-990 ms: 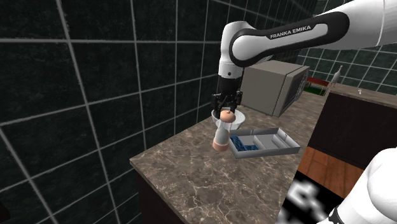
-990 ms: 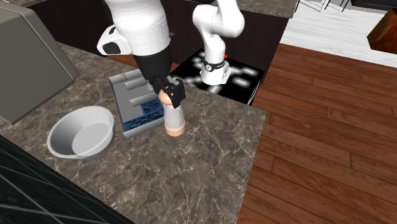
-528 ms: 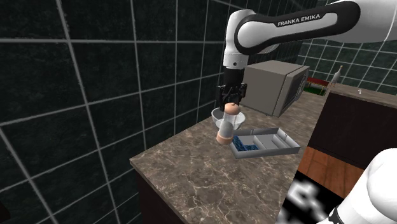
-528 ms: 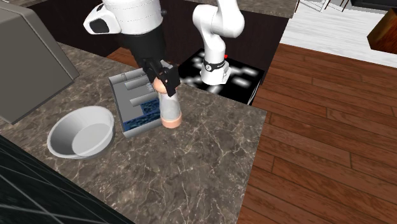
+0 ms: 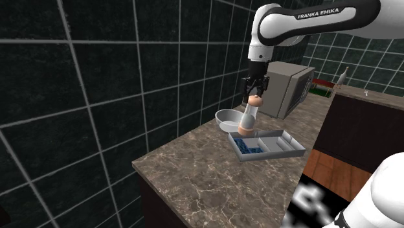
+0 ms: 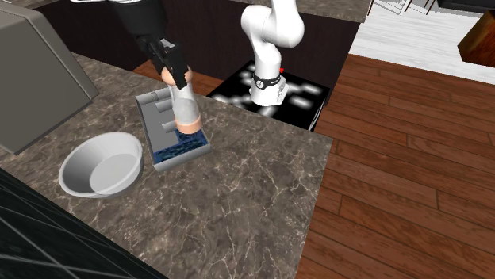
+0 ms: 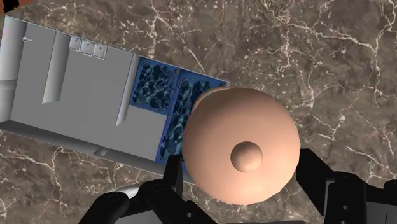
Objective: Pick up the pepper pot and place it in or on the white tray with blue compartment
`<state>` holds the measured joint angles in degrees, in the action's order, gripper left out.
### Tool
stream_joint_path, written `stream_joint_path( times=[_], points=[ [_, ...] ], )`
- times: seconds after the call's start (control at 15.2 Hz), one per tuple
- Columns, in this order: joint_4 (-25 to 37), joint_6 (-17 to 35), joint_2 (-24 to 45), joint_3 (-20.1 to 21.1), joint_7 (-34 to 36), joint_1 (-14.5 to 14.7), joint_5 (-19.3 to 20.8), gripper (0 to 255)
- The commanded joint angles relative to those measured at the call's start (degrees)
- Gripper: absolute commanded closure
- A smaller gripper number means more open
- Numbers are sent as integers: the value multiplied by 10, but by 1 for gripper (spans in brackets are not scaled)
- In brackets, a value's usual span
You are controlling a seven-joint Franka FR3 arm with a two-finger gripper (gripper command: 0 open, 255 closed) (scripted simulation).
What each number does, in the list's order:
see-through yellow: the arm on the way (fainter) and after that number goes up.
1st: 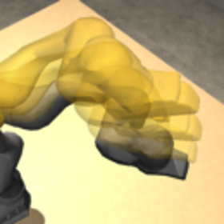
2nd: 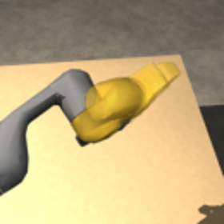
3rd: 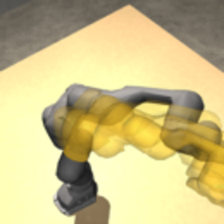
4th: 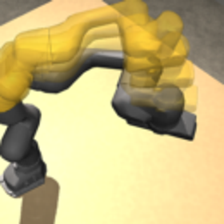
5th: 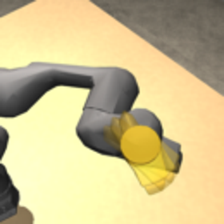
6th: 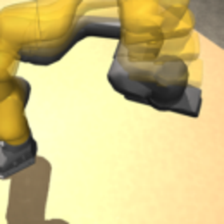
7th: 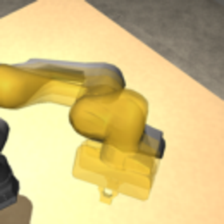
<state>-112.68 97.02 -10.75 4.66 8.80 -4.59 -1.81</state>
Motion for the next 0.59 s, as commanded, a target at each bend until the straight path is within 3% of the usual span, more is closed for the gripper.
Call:
stream_joint_path(
  times=[0.0,0.53],
  points=[
    [-1,-6,-7,-16,-26,-11,5,255],
    [32,-42,-9,-81,-133,-57,28,255]
  ],
)
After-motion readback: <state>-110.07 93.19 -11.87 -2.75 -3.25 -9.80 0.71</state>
